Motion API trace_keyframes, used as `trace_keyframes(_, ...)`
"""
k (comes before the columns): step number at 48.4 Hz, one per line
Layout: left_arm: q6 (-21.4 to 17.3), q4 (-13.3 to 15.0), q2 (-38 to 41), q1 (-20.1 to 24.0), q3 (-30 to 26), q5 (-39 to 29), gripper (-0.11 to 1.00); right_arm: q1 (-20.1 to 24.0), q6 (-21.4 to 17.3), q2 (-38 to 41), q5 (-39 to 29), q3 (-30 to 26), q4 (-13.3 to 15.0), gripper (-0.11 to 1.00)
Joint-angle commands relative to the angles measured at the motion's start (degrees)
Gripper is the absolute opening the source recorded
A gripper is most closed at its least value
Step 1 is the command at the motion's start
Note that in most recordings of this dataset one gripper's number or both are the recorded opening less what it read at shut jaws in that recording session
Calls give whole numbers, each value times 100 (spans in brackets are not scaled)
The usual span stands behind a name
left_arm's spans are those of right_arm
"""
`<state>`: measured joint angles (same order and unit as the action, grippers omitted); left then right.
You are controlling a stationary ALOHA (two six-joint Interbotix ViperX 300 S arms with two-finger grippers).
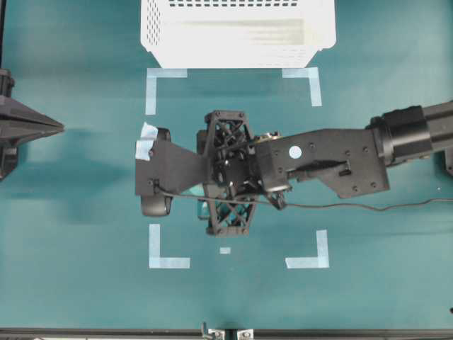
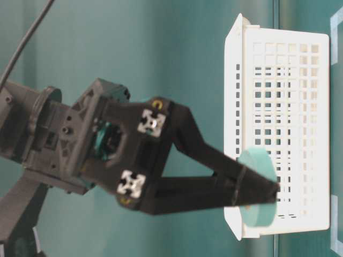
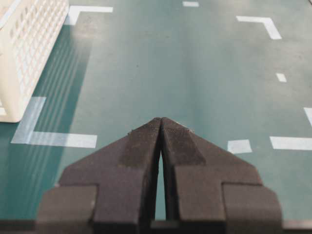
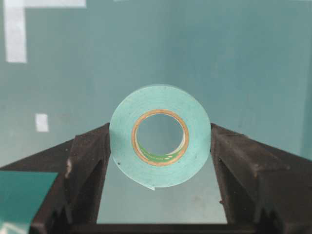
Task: Put the tape into the white basket.
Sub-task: 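Lift the tape roll off the table with the right gripper, then carry the tape roll over the white basket and release it inside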
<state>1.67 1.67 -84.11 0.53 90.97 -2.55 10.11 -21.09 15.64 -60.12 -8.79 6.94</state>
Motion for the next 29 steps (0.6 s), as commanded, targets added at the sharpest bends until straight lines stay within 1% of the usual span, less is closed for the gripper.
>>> trace_keyframes(1,-9,0,70,9,-79,18,-11,-149,9,-316,-62,-158,26,68)
trace_keyframes(7,-9,0,62,9,-70,26,-11,-352,123,-369,-97,-158,70,68)
trace_keyframes(18,-9,0,62,9,-79,26,-11,-773,562,-387,-97,-149,132,68)
trace_keyframes(29,-9,0,62,9,-70,26,-11,-1336,958,-404,-97,-141,141,68)
